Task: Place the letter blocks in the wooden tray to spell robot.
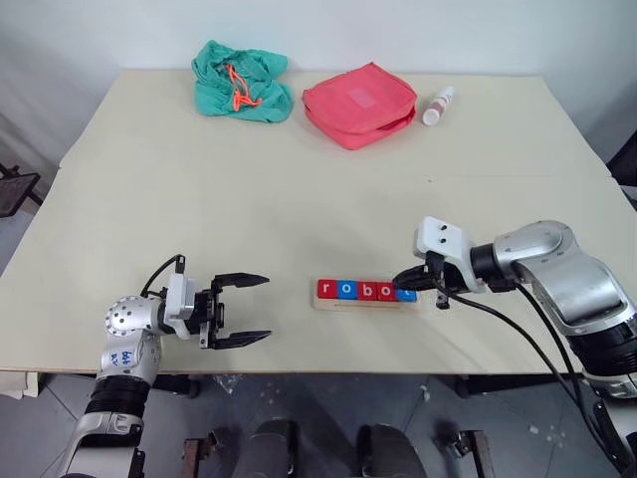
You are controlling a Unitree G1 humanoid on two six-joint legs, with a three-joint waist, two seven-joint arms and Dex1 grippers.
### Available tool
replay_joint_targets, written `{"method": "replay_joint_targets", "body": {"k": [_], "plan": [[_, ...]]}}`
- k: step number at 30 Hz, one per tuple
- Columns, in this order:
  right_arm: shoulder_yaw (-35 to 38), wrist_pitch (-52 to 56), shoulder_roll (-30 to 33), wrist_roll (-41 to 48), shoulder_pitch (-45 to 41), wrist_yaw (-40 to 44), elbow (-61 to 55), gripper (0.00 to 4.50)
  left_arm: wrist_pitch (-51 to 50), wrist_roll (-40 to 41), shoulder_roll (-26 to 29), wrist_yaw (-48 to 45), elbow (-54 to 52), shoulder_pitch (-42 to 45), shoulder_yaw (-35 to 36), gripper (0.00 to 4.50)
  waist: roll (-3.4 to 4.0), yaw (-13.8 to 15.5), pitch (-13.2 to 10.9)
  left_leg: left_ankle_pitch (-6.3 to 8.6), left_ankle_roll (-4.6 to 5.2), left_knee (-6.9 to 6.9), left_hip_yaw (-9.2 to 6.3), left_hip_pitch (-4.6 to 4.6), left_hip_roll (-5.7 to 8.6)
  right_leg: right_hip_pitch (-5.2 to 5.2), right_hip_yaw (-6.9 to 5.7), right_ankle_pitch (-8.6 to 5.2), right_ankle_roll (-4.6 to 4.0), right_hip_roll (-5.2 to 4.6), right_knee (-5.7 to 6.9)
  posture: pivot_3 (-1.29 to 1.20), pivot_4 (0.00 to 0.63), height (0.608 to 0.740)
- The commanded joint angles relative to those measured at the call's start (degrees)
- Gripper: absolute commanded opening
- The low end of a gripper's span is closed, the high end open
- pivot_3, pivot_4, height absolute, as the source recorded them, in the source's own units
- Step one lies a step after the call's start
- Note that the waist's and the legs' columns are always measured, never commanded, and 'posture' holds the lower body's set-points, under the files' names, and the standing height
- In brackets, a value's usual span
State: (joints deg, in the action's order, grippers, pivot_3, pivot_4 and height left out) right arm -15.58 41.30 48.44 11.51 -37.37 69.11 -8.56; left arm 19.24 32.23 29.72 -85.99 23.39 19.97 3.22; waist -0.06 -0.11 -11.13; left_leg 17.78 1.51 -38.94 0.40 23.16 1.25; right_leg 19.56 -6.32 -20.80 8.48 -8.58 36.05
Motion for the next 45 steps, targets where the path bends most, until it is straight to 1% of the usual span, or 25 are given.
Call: {"method": "replay_joint_targets", "body": {"k": [1, 6, 12, 18, 22, 24, 28, 31, 36, 38, 40, 42, 45], "plan": [[-0.42, -1.61, -0.7, -0.51, -0.34, -0.38, 0.77, 0.02, 0.01, 0.21, 0.43, -2.69, -1.6, -0.61, 0.61, 4.5, 0.0, -0.01, 0.0, 0.0, 0.0, 0.0, 0.0, 0.0, 0.0, 0.0, 0.0, 0.0, 0.0, 0.0, 0.01, 0.0, 0.15, 0.74], [-1.6, -3.48, -0.66, -1.95, 0.65, -0.66, 2.6, 0.02, -0.06, 0.24, 0.56, -2.39, -2.17, -1.06, 0.73, 4.5, 0.0, 0.02, 0.0, 0.0, 0.0, 0.0, 0.0, 0.0, 0.0, 0.0, 0.0, 0.0, 0.0, 0.0, 0.01, 0.0, 0.15, 0.74], [-1.31, -4.03, -0.66, -2.32, 0.86, -0.93, 2.92, 0.02, 0.04, 0.17, 0.57, -2.35, -1.98, -1.03, 0.81, 4.5, 0.0, -0.01, 0.0, 0.0, 0.0, 0.0, 0.0, 0.0, -0.01, 0.0, 0.0, 0.0, 0.0, 0.0, 0.0, 0.0, 0.15, 0.74], [3.92, -2.19, -2.02, 2.26, 0.72, -2.68, -0.59, 0.02, 0.17, 0.06, 0.36, -2.4, -1.33, -0.55, 0.76, 4.5, 0.0, 0.0, 0.0, 0.0, 0.0, 0.01, 0.0, 0.0, -0.01, 0.0, 0.0, 0.0, 0.0, 0.0, 0.0, 0.0, 0.15, 0.74], [7.8, -1.23, 0.29, 4.94, 4.42, -2.27, -3.26, 0.02, 0.06, -0.15, 0.35, -1.69, -1.6, -0.76, 0.82, 4.5, 0.0, 0.29, 0.0, 0.0, 0.0, 0.01, -0.04, 0.0, 0.01, -0.03, -0.02, 0.0, 0.0, 0.0, 0.0, 0.0, 0.15, 0.74], [9.13, -0.42, 2.58, 5.58, 7.15, -1.5, -3.75, 0.02, 0.4, -1.43, 0.52, 0.66, -1.57, -1.0, 1.16, 4.5, 0.0, 0.47, 0.0, 0.0, 0.0, 0.0, -0.1, 0.0, 0.04, -0.06, -0.03, 0.0, 0.0, -0.01, -0.01, 0.0, 0.15, 0.74], [17.9, -14.92, 2.03, 8.12, 14.54, 0.29, -1.04, 0.02, -0.49, -2.23, 0.41, 4.86, -2.89, -1.9, 2.56, 4.5, 0.0, 0.4, 0.0, 0.0, 0.01, 0.03, -0.03, 0.01, 0.04, -0.05, -0.02, 0.0, 0.0, -0.01, -0.05, 0.0, 0.15, 0.74], [21.45, -22.46, 2.16, 9.82, 17.3, 3.59, 2.61, 0.58, -2.57, -1.6, -0.08, 8.67, -4.72, -2.25, 3.73, 4.5, 0.0, 0.17, 0.0, 0.0, 0.01, 0.04, 0.02, -0.01, 0.01, -0.05, -0.01, 0.0, 0.0, 0.0, -0.05, 0.0, 0.15, 0.74], [25.82, -35.38, 2.16, 12.64, 19.66, 12.65, 13.99, 2.31, -5.57, -1.4, -0.28, 14.42, -7.0, -2.79, 5.9, 4.5, -0.01, 0.15, -0.01, 0.0, 0.01, 0.05, 0.04, -0.05, -0.01, -0.07, -0.02, 0.0, 0.0, 0.0, -0.05, 0.0, 0.15, 0.74], [26.15, -39.89, 2.48, 12.93, 19.88, 16.33, 18.24, 3.05, -5.07, -1.53, -0.26, 15.82, -7.94, -3.22, 6.92, 4.5, -0.01, 0.18, -0.01, 0.0, 0.01, 0.03, 0.03, -0.05, 0.0, -0.11, -0.02, 0.0, 0.01, 0.0, -0.06, 0.0, 0.15, 0.74], [26.27, -43.57, 2.57, 13.17, 19.21, 19.37, 22.76, 3.67, -4.79, -2.75, 0.01, 17.95, -8.19, -3.55, 7.72, 4.5, -0.01, 0.16, -0.01, 0.0, 0.01, 0.01, 0.03, -0.05, -0.01, -0.11, -0.03, 0.0, 0.01, 0.0, -0.06, 0.0, 0.15, 0.74], [26.14, -47.62, 2.73, 13.23, 18.22, 22.18, 27.92, 4.39, -4.55, -3.25, 0.71, 18.91, -8.44, -4.16, 8.55, 4.5, -0.01, 0.12, -0.01, 0.0, 0.01, 0.01, 0.03, -0.05, -0.01, -0.12, -0.03, 0.0, 0.01, 0.0, -0.07, 0.0, 0.15, 0.74], [25.96, -51.1, 2.84, 14.24, 16.07, 23.38, 34.71, 4.45, -3.97, -0.92, 1.01, 17.36, -9.33, -4.69, 10.51, 4.5, -0.01, 0.03, -0.01, 0.0, 0.01, 0.03, 0.05, -0.05, -0.03, -0.11, -0.04, 0.0, 0.01, 0.0, -0.07, 0.0, 0.15, 0.74]]}}
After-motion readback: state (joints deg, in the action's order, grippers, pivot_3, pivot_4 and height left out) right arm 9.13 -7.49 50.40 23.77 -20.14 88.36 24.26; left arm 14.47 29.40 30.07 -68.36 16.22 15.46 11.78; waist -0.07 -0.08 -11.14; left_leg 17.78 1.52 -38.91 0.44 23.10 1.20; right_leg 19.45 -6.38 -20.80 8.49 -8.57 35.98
